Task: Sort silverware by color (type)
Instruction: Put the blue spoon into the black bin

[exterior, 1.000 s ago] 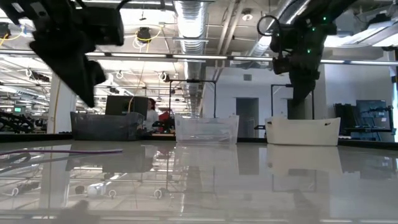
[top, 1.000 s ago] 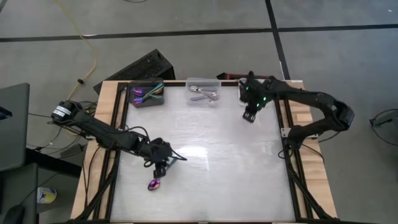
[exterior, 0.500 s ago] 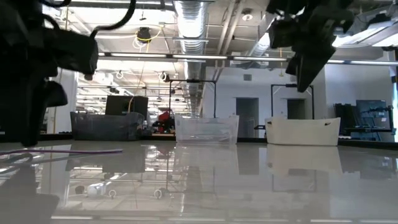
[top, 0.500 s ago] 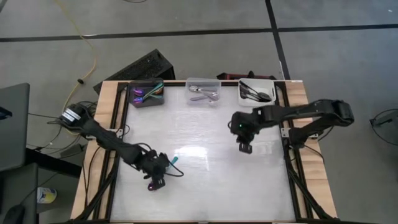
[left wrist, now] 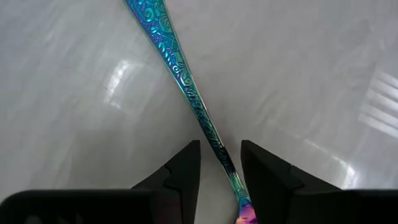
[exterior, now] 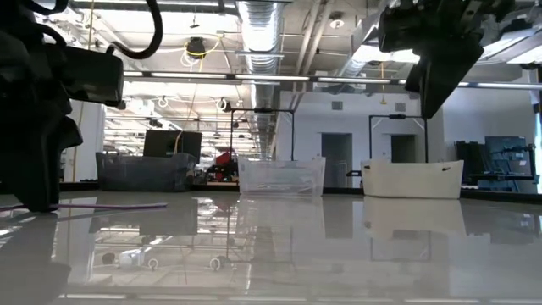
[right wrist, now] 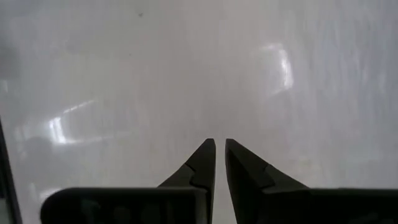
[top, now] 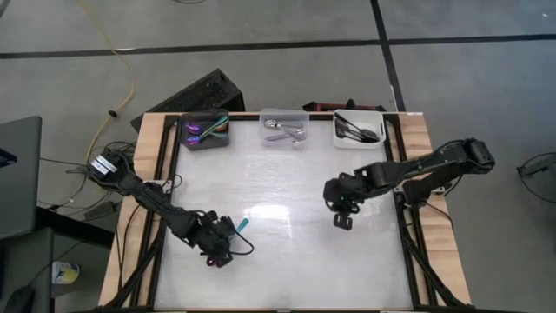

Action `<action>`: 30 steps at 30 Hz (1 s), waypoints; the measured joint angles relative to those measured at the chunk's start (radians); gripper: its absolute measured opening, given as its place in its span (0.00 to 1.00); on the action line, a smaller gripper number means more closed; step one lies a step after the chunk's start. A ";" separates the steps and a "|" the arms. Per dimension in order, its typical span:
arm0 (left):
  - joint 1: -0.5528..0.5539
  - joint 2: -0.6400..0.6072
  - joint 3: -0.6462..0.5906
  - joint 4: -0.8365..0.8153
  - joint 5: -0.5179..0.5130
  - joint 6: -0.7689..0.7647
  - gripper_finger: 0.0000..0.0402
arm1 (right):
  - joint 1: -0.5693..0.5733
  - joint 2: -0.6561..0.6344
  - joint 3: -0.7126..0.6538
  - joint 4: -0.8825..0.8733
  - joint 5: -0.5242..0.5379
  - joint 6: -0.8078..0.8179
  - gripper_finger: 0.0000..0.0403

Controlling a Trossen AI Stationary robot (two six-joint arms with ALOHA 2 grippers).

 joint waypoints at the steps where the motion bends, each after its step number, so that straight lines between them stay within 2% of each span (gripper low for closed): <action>1: -0.004 0.000 0.000 -0.001 -0.005 0.004 0.26 | 0.019 0.000 0.000 0.010 0.026 0.019 0.16; 4: -0.011 0.001 0.000 -0.005 -0.012 0.036 0.17 | 0.093 0.000 0.000 0.049 0.144 0.041 0.16; 7: -0.012 0.000 0.000 -0.019 -0.020 0.064 0.05 | 0.183 0.000 -0.001 0.090 0.339 0.056 0.16; 10: -0.006 -0.002 0.025 -0.046 -0.029 0.117 0.02 | 0.272 0.000 -0.001 0.147 0.520 0.086 0.16; 13: 0.029 -0.015 0.069 -0.095 -0.029 0.193 0.01 | 0.351 0.000 -0.021 0.248 0.623 0.084 0.16; 19: 0.169 -0.106 0.177 -0.184 -0.043 0.404 0.01 | 0.455 0.001 -0.205 0.643 0.669 -0.042 0.16; 25: 0.382 -0.215 0.230 -0.272 -0.031 0.619 0.00 | 0.480 0.001 -0.429 1.086 0.670 -0.146 0.16; 30: 0.604 -0.304 0.272 -0.412 -0.045 0.735 0.00 | 0.441 0.001 -0.506 1.214 0.671 -0.205 0.16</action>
